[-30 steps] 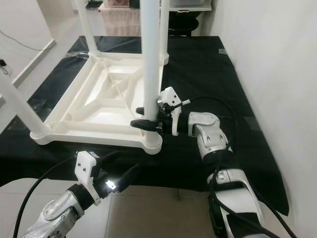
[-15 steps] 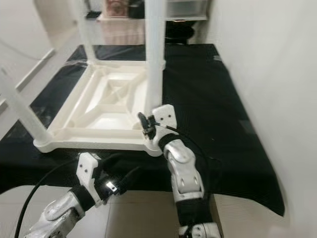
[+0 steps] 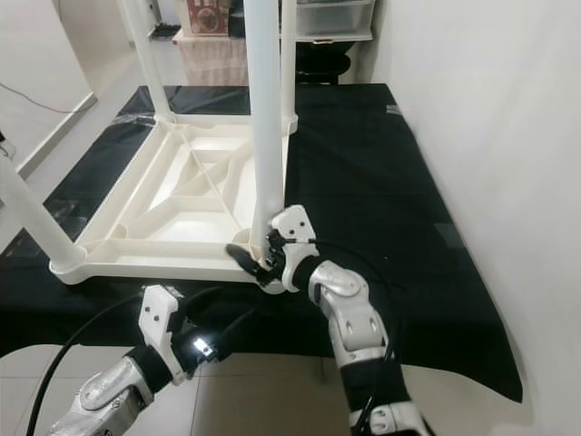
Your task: Building children table
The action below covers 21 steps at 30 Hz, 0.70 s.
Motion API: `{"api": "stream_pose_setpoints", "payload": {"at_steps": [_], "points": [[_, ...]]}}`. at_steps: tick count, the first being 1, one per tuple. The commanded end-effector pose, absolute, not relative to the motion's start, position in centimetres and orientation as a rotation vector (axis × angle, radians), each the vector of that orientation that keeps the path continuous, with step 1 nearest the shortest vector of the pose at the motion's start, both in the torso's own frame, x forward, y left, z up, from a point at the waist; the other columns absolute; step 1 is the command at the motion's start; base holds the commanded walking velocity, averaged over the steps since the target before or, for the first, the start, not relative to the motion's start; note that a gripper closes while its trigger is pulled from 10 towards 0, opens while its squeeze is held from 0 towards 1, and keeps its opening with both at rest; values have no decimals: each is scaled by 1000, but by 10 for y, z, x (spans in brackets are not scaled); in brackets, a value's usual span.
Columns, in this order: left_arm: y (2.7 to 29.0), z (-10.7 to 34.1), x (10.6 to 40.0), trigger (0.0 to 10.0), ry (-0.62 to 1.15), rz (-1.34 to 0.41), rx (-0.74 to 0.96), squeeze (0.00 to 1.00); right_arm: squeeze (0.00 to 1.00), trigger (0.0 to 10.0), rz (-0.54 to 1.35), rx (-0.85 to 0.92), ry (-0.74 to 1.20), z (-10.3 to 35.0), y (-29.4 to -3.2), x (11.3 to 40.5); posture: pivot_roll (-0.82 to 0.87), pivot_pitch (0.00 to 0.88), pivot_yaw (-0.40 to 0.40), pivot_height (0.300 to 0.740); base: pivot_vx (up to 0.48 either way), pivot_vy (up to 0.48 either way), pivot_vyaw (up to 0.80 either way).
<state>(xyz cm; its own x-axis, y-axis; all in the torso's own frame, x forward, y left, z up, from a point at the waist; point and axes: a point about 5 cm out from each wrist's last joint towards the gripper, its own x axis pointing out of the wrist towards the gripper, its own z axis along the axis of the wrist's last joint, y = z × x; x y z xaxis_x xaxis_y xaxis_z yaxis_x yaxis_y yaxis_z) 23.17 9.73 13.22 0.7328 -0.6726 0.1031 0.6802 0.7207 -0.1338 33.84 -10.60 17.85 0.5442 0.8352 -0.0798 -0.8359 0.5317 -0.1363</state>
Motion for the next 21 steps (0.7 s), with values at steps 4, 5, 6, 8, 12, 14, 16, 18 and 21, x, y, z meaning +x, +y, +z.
{"api": "stream_pose_setpoints", "payload": {"at_steps": [4,5,6,8,12,14,16,18,21], "points": [[99,130,229,10000,-41,-729,-158,0,0,10000,1202,-219,3,194,-114,349,-3,124,3,740,0,0,0],[100,130,228,10000,-41,-724,-161,0,0,10000,1226,-210,1,200,-114,354,2,131,-2,740,0,0,0],[100,130,228,10000,-41,-720,-163,0,0,10000,1242,-204,0,204,-115,356,2,131,-2,740,0,0,0],[101,131,227,10000,-41,-718,-164,0,0,10000,1291,-183,6,209,-113,358,5,138,-1,740,0,0,0],[101,131,226,10000,-40,-716,-164,0,0,10000,1392,-140,28,215,-112,360,11,144,-4,740,0,0,0],[101,131,225,10000,-39,-717,-164,0,0,8039,1411,-133,39,215,-111,361,14,145,-5,740,0,0,0],[100,131,225,10000,-37,-717,-164,0,0,0,1437,-115,53,215,-110,364,14,147,-7,740,0,0,0],[100,131,225,10000,-37,-716,-165,0,0,0,1443,-114,53,215,-110,365,14,149,-7,740,0,0,0],[99,131,224,10000,-37,-713,-167,0,0,0,1449,-108,47,216,-111,366,11,151,-8,740,0,0,0]]}}
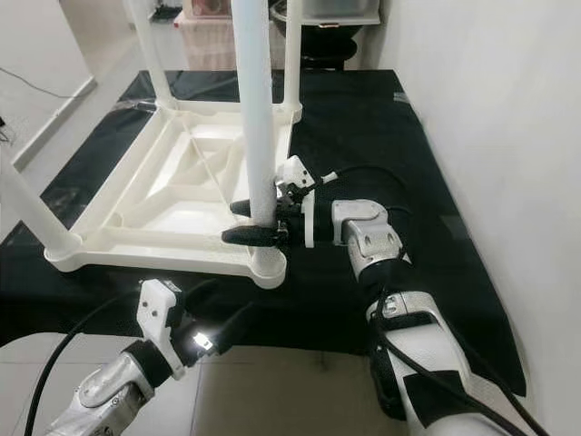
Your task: Building children table
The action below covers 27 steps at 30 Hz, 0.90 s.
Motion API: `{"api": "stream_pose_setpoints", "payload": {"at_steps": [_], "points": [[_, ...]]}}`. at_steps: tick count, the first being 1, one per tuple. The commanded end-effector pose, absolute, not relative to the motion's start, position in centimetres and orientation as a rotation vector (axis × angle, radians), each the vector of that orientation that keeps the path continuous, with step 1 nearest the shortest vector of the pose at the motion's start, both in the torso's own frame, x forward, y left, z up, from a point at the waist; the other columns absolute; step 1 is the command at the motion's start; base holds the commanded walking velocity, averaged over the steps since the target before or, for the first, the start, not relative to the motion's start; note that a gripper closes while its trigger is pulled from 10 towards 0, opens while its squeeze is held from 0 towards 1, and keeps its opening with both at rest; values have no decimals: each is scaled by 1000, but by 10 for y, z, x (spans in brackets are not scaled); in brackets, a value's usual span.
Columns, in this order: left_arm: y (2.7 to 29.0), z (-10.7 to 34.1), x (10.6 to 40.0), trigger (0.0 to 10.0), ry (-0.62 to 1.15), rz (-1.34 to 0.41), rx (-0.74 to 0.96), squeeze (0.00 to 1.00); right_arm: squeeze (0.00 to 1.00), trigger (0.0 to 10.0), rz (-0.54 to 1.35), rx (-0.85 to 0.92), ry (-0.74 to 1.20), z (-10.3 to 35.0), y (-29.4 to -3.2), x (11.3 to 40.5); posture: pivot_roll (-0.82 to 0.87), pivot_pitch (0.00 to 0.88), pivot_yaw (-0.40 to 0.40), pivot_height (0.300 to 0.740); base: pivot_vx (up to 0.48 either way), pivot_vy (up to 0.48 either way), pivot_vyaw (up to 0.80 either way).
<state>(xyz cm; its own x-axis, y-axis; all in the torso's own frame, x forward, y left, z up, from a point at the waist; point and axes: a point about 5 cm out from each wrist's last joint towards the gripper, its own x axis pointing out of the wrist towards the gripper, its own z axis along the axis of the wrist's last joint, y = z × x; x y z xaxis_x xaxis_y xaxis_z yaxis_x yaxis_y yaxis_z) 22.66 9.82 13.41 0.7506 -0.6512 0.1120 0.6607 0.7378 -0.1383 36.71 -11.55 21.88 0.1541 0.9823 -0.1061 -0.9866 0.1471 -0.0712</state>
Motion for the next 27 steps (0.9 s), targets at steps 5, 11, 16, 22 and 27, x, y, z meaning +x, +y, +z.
{"api": "stream_pose_setpoints", "payload": {"at_steps": [5,11,16,22,27], "points": [[99,131,225,10000,-38,-714,-174,0,0,0,1383,-112,21,213,-121,367,-9,154,-3,740,0,0,0],[99,132,225,10000,-40,-715,-178,0,0,0,1126,-152,18,200,-134,367,-25,163,-14,740,0,0,0],[103,132,225,10000,-42,-709,-179,0,0,0,523,-42,96,161,-141,350,-33,163,-25,740,0,0,0],[107,132,231,10000,-44,-704,-189,0,0,0,327,-177,152,128,-129,311,-61,151,20,740,0,0,0],[106,131,237,10000,-32,-735,-157,0,0,0,380,-175,135,134,-115,332,-36,129,21,740,0,0,0]]}}
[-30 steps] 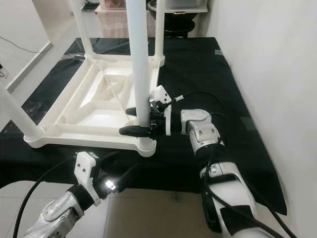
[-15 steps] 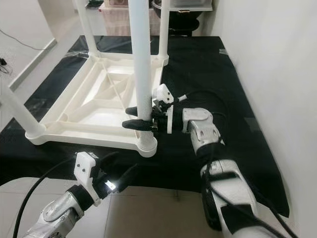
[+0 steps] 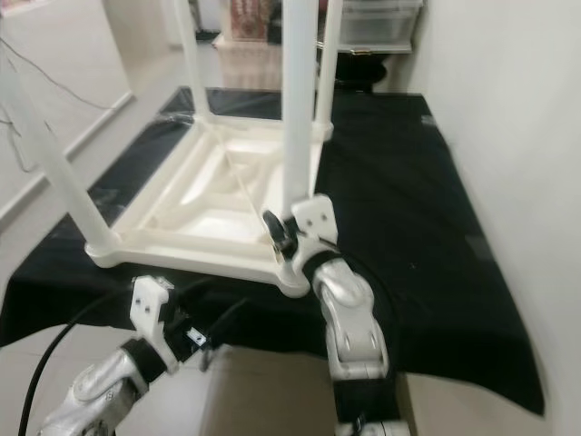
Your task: Building children table
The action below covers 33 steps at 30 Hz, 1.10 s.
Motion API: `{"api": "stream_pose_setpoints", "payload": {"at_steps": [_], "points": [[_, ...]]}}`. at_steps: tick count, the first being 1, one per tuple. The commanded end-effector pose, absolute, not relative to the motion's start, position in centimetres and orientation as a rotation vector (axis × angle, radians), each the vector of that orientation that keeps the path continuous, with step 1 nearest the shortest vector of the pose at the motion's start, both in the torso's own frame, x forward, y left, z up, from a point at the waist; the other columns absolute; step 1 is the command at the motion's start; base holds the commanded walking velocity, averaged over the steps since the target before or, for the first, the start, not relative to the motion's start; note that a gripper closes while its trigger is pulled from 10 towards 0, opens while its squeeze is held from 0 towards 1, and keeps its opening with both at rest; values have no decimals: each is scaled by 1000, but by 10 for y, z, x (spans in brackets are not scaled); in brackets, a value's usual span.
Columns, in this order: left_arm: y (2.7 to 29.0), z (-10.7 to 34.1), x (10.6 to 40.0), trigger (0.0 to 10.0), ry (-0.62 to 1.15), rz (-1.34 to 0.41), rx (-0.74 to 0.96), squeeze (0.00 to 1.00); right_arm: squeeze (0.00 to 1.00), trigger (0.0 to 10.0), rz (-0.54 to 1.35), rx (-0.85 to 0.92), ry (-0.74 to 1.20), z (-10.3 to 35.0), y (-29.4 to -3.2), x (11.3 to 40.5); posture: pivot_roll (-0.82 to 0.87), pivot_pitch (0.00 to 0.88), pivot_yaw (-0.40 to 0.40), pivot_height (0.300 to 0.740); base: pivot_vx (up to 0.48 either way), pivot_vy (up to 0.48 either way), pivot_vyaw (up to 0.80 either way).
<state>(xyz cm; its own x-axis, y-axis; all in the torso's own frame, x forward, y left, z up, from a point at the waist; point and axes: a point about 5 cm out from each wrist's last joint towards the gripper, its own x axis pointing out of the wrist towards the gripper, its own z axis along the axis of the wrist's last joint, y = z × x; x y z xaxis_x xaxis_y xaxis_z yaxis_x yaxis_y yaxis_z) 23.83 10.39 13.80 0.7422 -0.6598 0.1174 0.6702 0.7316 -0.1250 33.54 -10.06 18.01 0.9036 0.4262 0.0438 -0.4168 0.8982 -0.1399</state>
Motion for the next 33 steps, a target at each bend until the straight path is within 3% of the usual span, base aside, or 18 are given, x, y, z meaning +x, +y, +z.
{"api": "stream_pose_setpoints", "payload": {"at_steps": [1,3,4,11,12,13,24,26,29,33], "points": [[107,131,237,10000,-33,-723,-150,0,0,10000,374,-165,126,138,-112,334,-25,119,21,740,0,0,0],[109,131,238,10000,-35,-708,-147,0,0,10000,378,-148,107,143,-110,336,-19,116,18,740,0,0,0],[110,130,238,10000,-36,-698,-144,0,1000,10000,385,-121,88,149,-109,337,-15,114,15,740,0,0,0],[109,130,238,10000,-41,-696,-140,0,1000,10000,573,-65,32,169,-111,343,-16,107,10,740,0,0,0],[109,130,238,10000,-41,-699,-141,0,937,10000,592,-78,33,171,-114,346,-16,107,10,740,0,0,0],[108,130,238,10000,-41,-702,-141,0,0,10000,605,-94,31,173,-116,348,-13,108,6,740,0,0,0],[107,129,236,10000,-42,-697,-145,0,0,10000,745,-190,34,177,-131,349,-8,109,-7,740,0,0,0],[107,129,236,10000,-43,-694,-148,0,0,10000,550,-172,53,174,-153,357,-16,109,-5,740,0,0,0],[107,129,235,10000,-41,-698,-148,0,0,10000,426,-90,56,172,-165,358,-24,107,1,740,0,0,0],[108,128,236,10000,-38,-706,-142,0,0,10000,498,-29,66,162,-153,341,-33,106,6,740,0,0,0]]}}
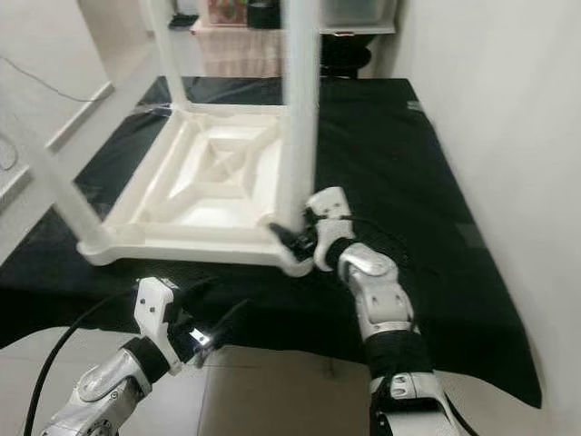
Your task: Building children table
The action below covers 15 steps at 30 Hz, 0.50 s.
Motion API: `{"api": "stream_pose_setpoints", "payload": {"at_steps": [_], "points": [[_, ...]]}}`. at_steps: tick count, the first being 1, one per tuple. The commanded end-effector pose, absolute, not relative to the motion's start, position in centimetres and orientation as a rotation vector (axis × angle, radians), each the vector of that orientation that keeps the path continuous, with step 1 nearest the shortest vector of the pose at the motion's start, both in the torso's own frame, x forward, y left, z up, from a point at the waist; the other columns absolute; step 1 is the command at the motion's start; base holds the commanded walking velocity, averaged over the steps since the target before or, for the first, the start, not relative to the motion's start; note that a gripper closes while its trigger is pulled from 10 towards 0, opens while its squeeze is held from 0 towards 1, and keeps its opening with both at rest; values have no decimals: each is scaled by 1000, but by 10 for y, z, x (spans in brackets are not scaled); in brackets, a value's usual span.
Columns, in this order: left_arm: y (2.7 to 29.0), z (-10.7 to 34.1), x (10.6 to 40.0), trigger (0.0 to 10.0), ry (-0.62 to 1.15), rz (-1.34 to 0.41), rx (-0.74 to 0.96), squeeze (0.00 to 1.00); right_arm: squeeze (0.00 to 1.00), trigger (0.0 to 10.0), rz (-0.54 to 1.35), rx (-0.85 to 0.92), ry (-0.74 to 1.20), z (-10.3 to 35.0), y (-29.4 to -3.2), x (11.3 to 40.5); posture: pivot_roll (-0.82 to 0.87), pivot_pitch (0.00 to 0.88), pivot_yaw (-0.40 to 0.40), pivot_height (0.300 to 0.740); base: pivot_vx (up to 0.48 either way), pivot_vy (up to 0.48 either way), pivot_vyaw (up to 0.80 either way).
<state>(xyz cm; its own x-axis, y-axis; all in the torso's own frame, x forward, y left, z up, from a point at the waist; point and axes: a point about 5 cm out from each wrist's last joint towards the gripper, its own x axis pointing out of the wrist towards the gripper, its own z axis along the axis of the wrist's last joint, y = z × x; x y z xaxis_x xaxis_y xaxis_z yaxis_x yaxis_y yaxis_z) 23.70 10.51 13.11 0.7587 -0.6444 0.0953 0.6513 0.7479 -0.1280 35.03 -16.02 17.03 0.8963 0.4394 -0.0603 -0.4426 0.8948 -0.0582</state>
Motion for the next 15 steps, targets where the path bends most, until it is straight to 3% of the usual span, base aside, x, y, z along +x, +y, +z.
{"api": "stream_pose_setpoints", "payload": {"at_steps": [1,5,15], "points": [[110,129,237,10000,-42,-693,-133,0,0,10000,569,-17,65,157,-144,329,-37,106,7,740,0,0,0],[116,130,241,10000,-56,-635,-106,0,0,10000,642,22,62,147,-134,303,-45,106,12,740,0,0,0],[135,130,253,10000,-59,-467,-48,0,0,10000,517,15,118,131,-145,267,-74,115,26,740,0,0,0]]}}
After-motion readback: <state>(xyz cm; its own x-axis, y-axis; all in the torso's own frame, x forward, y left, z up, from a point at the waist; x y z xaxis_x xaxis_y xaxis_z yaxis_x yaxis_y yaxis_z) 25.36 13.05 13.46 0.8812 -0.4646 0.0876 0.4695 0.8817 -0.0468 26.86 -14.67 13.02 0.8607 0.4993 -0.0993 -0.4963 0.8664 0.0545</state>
